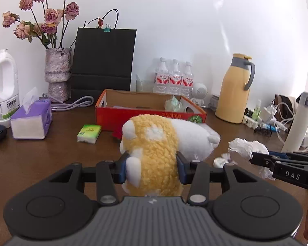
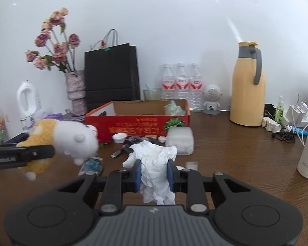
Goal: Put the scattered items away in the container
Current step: 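Carry the plush toy and tissue into the box and open both tools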
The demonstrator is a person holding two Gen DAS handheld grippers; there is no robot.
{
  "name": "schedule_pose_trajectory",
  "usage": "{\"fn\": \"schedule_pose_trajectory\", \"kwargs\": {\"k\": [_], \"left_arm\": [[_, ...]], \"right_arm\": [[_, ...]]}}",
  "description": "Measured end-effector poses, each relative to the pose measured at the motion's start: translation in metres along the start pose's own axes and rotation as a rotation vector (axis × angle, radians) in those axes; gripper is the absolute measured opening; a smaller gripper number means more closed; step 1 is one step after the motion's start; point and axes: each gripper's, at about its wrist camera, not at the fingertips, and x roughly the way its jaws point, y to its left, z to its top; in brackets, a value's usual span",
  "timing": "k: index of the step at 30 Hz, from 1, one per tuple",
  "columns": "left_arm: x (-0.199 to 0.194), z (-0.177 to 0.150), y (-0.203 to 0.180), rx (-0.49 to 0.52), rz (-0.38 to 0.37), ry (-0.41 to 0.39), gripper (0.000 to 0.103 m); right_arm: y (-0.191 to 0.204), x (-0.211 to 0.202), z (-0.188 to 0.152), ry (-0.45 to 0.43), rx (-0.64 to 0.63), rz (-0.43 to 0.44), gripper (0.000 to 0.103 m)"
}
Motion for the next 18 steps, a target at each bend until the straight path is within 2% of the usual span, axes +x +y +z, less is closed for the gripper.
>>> {"fn": "schedule_pose_trajectory", "kwargs": {"k": [2,5,8,11,15,18], "left_arm": [[0.012,0.018,0.003,0.001,-0.002,-0.019,0.046],[0.038,0.058,0.011,0.016,0.002,-0.069,0.046],[0.083,0.108,0.02,0.021,0.015,-0.056,0.046],[0.145,0.147,0.035,-0.04,0.002,0.028,0.046],[0.231,0.177,0.048,0.001,0.053,0.097,0.046],[0.297,0.184,0.065,-0.03,0.086,0.224,0.046]], "right_arm": [[-0.01,0.011,0.015,-0.001,0.027,-0.004,0.024],[-0.022,0.029,0.048,-0.058,0.037,0.022,0.024],[-0.028,0.057,0.094,-0.096,0.018,0.054,0.024],[-0.04,0.104,0.143,-0.077,0.022,0.114,0.024],[-0.045,0.19,0.198,-0.004,0.042,0.169,0.024],[-0.038,0.268,0.22,0.133,0.081,0.206,0.024]]}}
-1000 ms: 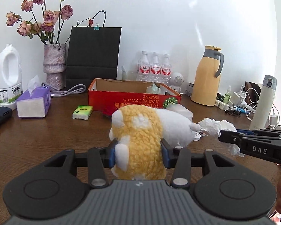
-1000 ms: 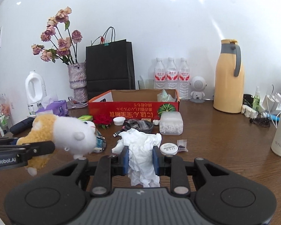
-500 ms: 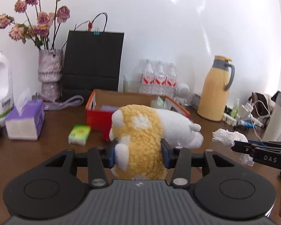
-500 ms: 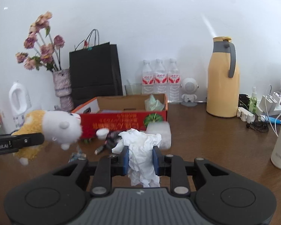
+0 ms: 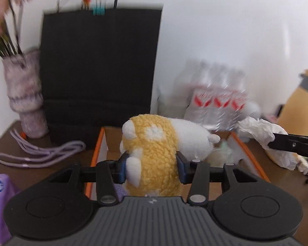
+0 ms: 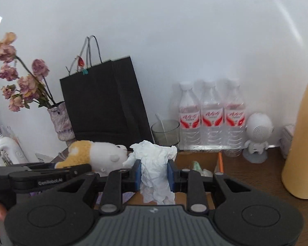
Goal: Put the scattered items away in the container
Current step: 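Carry the plush toy and tissue into the box and open both tools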
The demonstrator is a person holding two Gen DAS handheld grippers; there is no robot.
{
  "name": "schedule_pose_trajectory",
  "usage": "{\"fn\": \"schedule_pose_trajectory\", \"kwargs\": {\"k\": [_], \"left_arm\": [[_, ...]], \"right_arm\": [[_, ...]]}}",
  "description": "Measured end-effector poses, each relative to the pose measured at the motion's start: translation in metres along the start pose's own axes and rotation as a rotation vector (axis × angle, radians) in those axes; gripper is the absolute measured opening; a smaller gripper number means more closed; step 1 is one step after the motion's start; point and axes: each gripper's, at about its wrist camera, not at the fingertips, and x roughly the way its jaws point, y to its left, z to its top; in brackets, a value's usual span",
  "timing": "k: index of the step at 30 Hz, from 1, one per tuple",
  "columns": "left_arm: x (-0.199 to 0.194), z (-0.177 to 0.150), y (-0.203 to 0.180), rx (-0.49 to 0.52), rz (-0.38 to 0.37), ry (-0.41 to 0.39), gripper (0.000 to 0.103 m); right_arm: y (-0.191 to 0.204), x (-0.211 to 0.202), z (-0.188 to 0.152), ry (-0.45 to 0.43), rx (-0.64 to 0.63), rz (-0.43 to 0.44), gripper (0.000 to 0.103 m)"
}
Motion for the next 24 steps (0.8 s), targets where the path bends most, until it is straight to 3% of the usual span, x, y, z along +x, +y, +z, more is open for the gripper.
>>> {"fn": "schedule_pose_trajectory", "kwargs": {"k": [6,9,11,13,16,20,21,24], "left_arm": [[0.084,-0.003,0.015,0.009,0.131,0.143,0.05],[0.103,-0.007,0.02,0.002,0.165,0.199,0.051],[0.103,-0.009,0.024,-0.01,0.151,0.207,0.058],[0.095,-0.008,0.027,-0.029,0.145,0.202,0.063],[0.07,-0.001,0.022,-0.003,0.133,0.169,0.066],[0.025,0.008,0.01,0.026,0.121,0.132,0.086],[0.015,0.007,0.005,0.048,0.131,0.131,0.098],[-0.003,0.002,-0.014,0.122,0.176,0.143,0.102]], "right_arm": [[0.012,0.132,0.0,0.263,-0.072,-0.041,0.024],[0.012,0.182,-0.018,0.393,-0.119,-0.12,0.025],[0.007,0.198,-0.027,0.432,-0.12,-0.167,0.031],[0.003,0.197,-0.028,0.446,-0.097,-0.186,0.042],[-0.006,0.169,-0.014,0.41,0.01,-0.138,0.074],[-0.022,0.115,0.008,0.357,0.129,-0.11,0.077],[-0.023,0.103,0.012,0.356,0.147,-0.118,0.078],[-0.02,0.062,0.015,0.358,0.134,-0.16,0.079]]}}
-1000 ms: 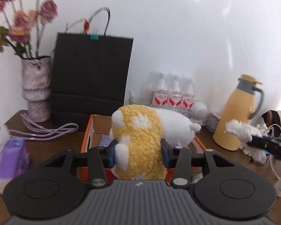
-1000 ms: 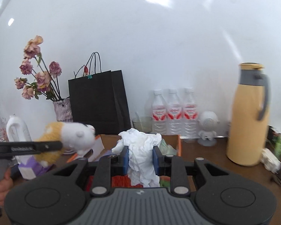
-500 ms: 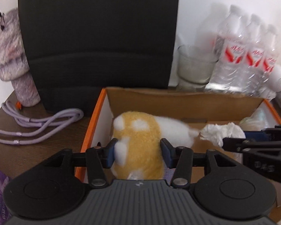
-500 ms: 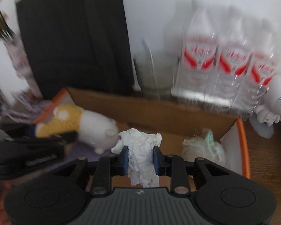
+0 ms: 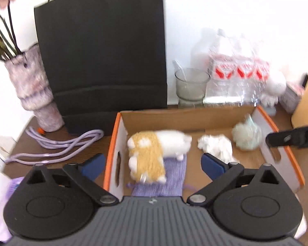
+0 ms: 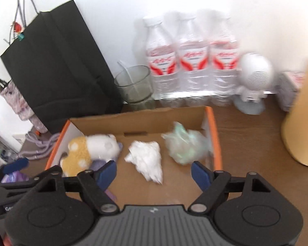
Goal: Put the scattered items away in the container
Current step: 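Carry the plush toy and tissue into the box and open both tools, then withdraw both tools from the box toward the blue packet and white tin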
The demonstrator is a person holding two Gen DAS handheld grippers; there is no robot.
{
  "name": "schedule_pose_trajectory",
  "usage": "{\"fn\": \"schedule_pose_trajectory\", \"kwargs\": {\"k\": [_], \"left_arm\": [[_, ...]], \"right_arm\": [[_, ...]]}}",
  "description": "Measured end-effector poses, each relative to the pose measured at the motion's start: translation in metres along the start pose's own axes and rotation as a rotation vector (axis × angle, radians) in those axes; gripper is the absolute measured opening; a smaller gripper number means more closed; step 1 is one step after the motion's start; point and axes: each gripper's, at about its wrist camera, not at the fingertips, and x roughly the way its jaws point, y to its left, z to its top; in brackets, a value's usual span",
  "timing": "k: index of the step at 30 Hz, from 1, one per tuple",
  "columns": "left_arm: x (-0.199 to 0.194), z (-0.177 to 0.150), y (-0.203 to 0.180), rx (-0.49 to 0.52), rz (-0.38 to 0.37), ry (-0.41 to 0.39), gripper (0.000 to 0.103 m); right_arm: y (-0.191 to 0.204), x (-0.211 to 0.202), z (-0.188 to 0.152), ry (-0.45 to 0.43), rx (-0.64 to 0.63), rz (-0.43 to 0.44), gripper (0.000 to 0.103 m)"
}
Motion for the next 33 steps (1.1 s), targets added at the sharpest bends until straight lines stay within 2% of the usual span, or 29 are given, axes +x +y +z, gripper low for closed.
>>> {"fn": "schedule_pose_trajectory", "kwargs": {"k": [2,4,7,10,12,16,19,25,30,33], "left_arm": [[-0.013,-0.007,-0.005,0.007,0.019,0.003,0.102],[-0.035,-0.018,-0.005,-0.014,0.016,-0.045,0.103],[-0.075,-0.048,-0.007,-0.051,-0.005,-0.21,0.103],[-0.111,-0.088,-0.013,-0.056,-0.048,-0.409,0.103],[-0.127,-0.108,-0.018,-0.066,-0.06,-0.48,0.103],[-0.149,-0.137,-0.022,-0.09,-0.048,-0.528,0.103],[-0.161,-0.157,-0.02,-0.099,-0.033,-0.545,0.103],[-0.187,-0.194,-0.019,-0.069,-0.031,-0.556,0.103],[-0.205,-0.241,-0.017,-0.089,-0.068,-0.504,0.103],[-0.213,-0.272,-0.022,-0.06,-0.064,-0.472,0.103]], "right_arm": [[-0.001,-0.026,-0.008,-0.021,-0.031,-0.042,0.08],[-0.001,-0.05,-0.024,-0.058,-0.049,-0.065,0.085],[-0.002,-0.082,-0.058,-0.167,-0.091,-0.068,0.087],[0.003,-0.104,-0.105,-0.346,-0.173,-0.061,0.087],[0.006,-0.112,-0.133,-0.444,-0.204,-0.052,0.088],[0.015,-0.123,-0.175,-0.527,-0.248,-0.064,0.088],[0.016,-0.124,-0.194,-0.475,-0.234,-0.059,0.088],[0.021,-0.145,-0.235,-0.541,-0.212,-0.006,0.088],[0.022,-0.164,-0.28,-0.533,-0.149,0.017,0.091],[0.023,-0.168,-0.313,-0.505,-0.152,0.032,0.092]]}}
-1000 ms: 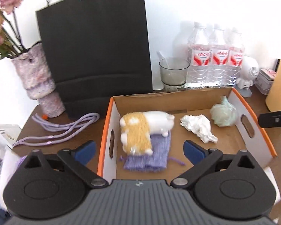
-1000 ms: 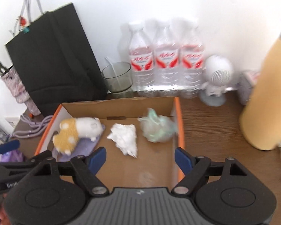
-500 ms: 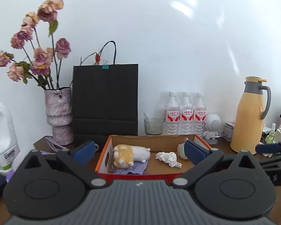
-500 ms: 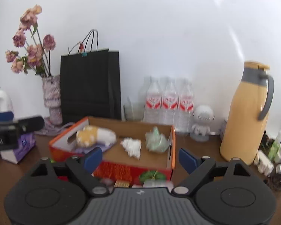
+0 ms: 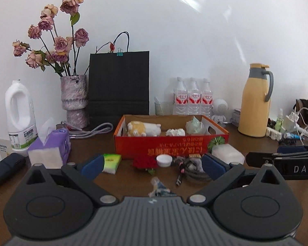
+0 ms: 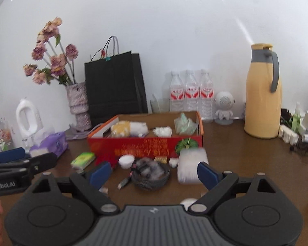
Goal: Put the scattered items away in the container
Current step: 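Withdraw both tools from the box toward the blue packet and white tin, then grasp the blue-white wrapped packet with the left tool while the right tool grasps the white round tin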
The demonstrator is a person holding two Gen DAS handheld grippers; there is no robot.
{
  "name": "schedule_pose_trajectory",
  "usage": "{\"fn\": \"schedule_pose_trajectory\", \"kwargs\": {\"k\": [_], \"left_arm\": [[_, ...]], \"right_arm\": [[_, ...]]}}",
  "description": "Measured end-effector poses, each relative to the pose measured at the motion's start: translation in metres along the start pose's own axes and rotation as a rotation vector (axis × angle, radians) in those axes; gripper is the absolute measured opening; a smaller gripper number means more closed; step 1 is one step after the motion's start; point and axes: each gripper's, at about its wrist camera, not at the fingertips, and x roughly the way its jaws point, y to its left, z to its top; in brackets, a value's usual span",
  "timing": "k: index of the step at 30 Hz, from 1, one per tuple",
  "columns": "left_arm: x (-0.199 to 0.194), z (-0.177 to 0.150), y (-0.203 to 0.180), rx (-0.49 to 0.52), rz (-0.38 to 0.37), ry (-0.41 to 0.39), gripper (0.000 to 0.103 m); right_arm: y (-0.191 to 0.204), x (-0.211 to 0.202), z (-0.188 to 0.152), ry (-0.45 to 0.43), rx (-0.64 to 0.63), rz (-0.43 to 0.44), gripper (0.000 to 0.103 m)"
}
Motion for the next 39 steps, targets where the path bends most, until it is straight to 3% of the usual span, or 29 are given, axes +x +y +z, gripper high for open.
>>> {"fn": "schedule_pose_trajectory", "kwargs": {"k": [6,16,21,26,39], "left_arm": [[-0.028,-0.023,-0.001,0.018,0.004,0.045,0.103],[-0.051,-0.023,0.001,0.006,0.022,0.053,0.103],[-0.051,-0.027,-0.001,0.012,0.017,0.07,0.103],[-0.044,-0.031,-0.002,0.011,0.02,0.097,0.103],[-0.042,-0.036,-0.002,0.011,0.026,0.12,0.103]], "right_arm": [[0.009,-0.017,-0.027,0.068,0.002,0.018,0.092],[0.022,-0.05,-0.022,-0.005,-0.011,0.002,0.102],[0.023,-0.057,-0.028,-0.056,-0.034,-0.038,0.103],[0.017,-0.051,-0.03,-0.017,0.014,0.003,0.103],[0.009,-0.046,-0.038,0.012,0.06,-0.022,0.103]]}}
